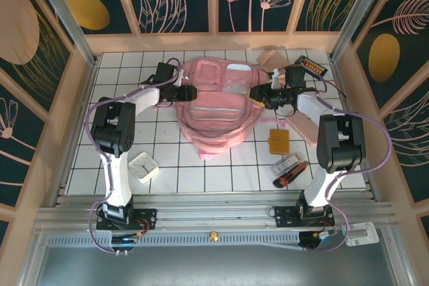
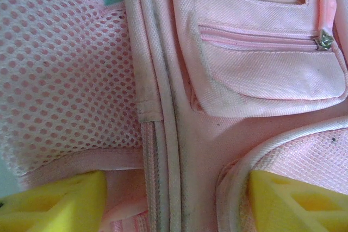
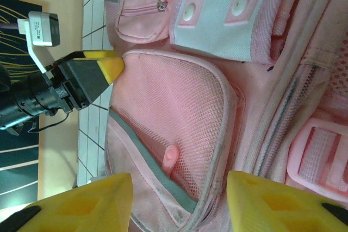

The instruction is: Pack books, pencil case, and school supplies into a backpack

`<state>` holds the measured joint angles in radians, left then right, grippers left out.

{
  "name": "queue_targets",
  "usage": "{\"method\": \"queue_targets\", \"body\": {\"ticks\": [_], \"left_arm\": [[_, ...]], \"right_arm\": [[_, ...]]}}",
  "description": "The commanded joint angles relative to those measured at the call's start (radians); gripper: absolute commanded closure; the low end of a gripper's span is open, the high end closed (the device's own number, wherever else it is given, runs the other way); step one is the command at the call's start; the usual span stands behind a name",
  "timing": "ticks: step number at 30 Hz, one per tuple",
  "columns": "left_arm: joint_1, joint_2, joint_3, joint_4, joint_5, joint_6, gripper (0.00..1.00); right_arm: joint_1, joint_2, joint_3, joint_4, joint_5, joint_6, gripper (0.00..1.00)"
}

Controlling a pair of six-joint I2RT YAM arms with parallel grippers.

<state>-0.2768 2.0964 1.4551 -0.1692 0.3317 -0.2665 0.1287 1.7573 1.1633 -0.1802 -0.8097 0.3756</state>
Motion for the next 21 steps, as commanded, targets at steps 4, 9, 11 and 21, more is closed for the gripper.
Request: {"method": "queue_targets", "body": {"ticks": [4,9,11,21], "left_arm": [[-0.016,0.061,0.046,-0.027,0.063,-0.001,0.51],[-0.019,0.071,0.034,-0.003,0.123,-0.045,0.62],[-0.022,0.062,0.018,0.022,0.158,-0.073,0.72],[-0.011,-0.139,-0.099,0.249,0.325,-0.437,1.00]], "right_arm": [[0.009,-0.087,-0.025,0.020,0.032,0.025,0.51],[0.026,-0.117,-0.025,0.004,0.052,0.023,0.50],[0.036,-0.127,-0.025,-0.004,0.062,0.023,0.50],[0.191,-0.285,-0.070,-0.018,0.240,0.180,0.33]]}}
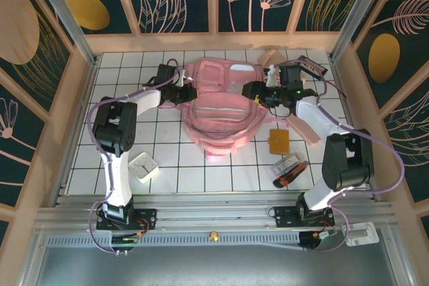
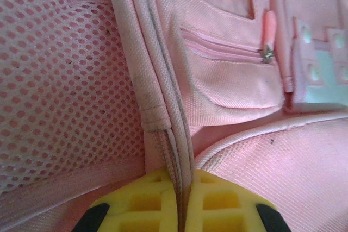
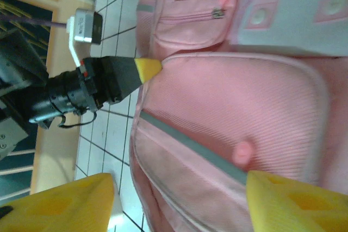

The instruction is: Pack books, pencil case, and school supplies into a backpack

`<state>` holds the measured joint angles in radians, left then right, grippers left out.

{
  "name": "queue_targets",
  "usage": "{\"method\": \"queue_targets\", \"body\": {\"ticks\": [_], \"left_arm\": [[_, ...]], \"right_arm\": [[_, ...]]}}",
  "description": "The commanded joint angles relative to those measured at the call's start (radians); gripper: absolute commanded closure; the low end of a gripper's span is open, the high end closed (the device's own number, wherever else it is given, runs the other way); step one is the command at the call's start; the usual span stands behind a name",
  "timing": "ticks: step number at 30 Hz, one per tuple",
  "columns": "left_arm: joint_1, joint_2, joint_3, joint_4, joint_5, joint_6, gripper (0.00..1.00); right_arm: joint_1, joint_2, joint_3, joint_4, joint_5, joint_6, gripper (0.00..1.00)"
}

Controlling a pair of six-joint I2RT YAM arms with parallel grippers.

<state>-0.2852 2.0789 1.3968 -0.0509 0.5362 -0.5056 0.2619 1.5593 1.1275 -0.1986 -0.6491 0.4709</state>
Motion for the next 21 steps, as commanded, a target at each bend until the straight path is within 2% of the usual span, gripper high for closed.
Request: {"method": "queue_targets", "body": {"ticks": [1,6,9,14,21], "left_arm": [[-0.002,-0.157,-0.064,0.178,0.128,-0.258,1.00],[-0.002,-0.287,-0.232,0.482,0.149,-0.573,1.00],[-0.003,-0.343,-0.328,0.614,0.130,-0.697,1.00],[-0.023,-0.424,-0.393,0.634,0.098,-0.719,1.00],[-0.051,-0.505,-0.475,0.680,0.063,-0.763,1.00]], "right_arm": [[0.085,-0.115,-0.063,0.027,0.098,0.129,0.32],[0.190,-0.227,-0.249,0.193,0.142,0.350,0.30],[0.253,-0.288,-0.359,0.265,0.210,0.463,0.25],[0.317,-0.305,-0.530,0.486,0.238,0.648,0.24],[0.396,-0.282,-0.615,0.642,0.322,0.812,0.24]]}}
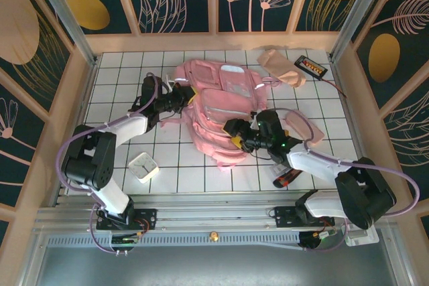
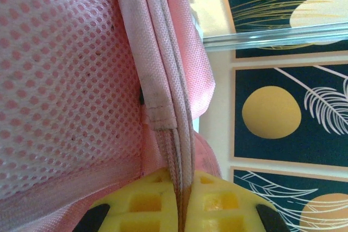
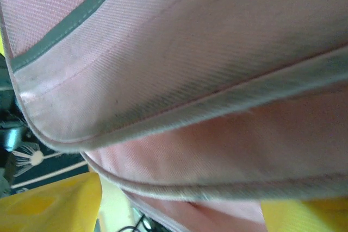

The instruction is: Pack books, pencil case, and school supplies into a backpack

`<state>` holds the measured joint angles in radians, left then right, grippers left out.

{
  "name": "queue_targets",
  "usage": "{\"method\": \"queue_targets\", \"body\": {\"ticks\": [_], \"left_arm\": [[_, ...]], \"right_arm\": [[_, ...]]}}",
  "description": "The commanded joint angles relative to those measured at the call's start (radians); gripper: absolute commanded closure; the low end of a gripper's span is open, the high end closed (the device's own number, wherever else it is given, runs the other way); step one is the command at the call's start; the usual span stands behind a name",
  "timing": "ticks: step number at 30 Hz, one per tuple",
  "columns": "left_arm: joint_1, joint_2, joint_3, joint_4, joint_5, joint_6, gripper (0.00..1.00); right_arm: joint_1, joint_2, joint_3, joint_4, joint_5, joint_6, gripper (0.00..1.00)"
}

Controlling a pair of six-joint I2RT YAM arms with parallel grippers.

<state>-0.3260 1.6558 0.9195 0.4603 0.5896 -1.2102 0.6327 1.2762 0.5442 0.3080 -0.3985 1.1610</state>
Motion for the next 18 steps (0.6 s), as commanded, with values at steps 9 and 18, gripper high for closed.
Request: {"method": "queue_targets", "body": {"ticks": [9,18], "left_arm": [[-0.040,-0.144,-0.091,0.234,-0.021,-0.108,1.00],[-0.070,-0.226,-0.157,0.138,-0.043,0.024,1.00]], "right_arm": [[0.063,-0.124,-0.102,0.149,0.339,0.186,0.35],[0.064,-0.106,-0.121,0.212,0.441,0.200,1.00]]}}
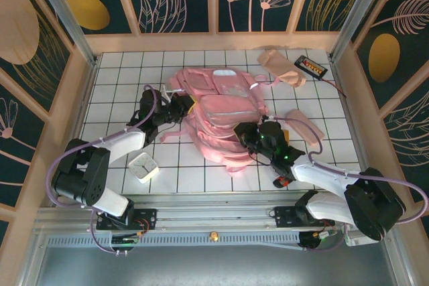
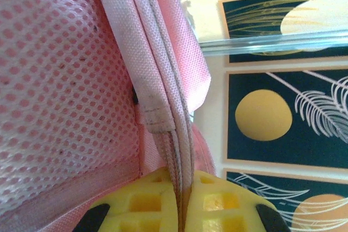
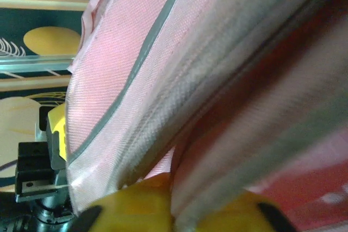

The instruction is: Pack books, pencil case, and school supplies into a backpack

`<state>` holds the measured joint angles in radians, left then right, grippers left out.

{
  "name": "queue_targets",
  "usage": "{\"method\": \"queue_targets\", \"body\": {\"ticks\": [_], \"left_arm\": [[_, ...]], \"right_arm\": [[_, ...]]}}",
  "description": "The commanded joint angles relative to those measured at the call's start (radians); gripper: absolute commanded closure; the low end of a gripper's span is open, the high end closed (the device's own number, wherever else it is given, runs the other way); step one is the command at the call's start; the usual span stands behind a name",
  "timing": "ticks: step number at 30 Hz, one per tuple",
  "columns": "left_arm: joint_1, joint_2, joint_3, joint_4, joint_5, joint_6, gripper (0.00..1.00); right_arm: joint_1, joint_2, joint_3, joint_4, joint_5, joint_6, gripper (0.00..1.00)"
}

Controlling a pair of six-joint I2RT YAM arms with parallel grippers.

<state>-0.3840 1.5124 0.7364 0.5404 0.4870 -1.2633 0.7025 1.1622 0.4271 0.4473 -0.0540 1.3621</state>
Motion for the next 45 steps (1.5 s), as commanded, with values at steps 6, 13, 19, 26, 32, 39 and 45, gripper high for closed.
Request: {"method": "queue_targets", "body": {"ticks": [6,13,19,26,32,39,45], "left_arm": [[-0.012,-0.279,0.040,-0.440,-0.096,0.729,0.47],[-0.021,-0.439,-0.080,-0.486,-0.056,0.964,0.41],[-0.139,-0.412,-0.166,-0.451,-0.027,1.010,0.47],[-0.250,-0.312,-0.178,-0.321,-0.080,0.955,0.44],[-0.262,-0.247,-0.140,-0.285,-0.084,0.952,0.43],[-0.264,-0.166,-0.074,-0.281,-0.033,0.986,0.43],[-0.263,-0.126,-0.049,-0.283,-0.011,1.004,0.46]], "right_arm": [[-0.042,0.015,0.098,0.013,0.033,-0.083,1.00],[-0.086,0.037,0.244,-0.055,-0.052,-0.149,1.00],[-0.100,0.069,0.301,-0.077,-0.110,-0.167,1.00],[-0.112,0.080,0.330,-0.081,-0.138,-0.166,1.00],[-0.121,0.079,0.334,-0.079,-0.161,-0.164,1.00],[-0.124,0.079,0.328,-0.072,-0.179,-0.159,1.00],[-0.130,0.074,0.326,-0.075,-0.184,-0.159,1.00]]}}
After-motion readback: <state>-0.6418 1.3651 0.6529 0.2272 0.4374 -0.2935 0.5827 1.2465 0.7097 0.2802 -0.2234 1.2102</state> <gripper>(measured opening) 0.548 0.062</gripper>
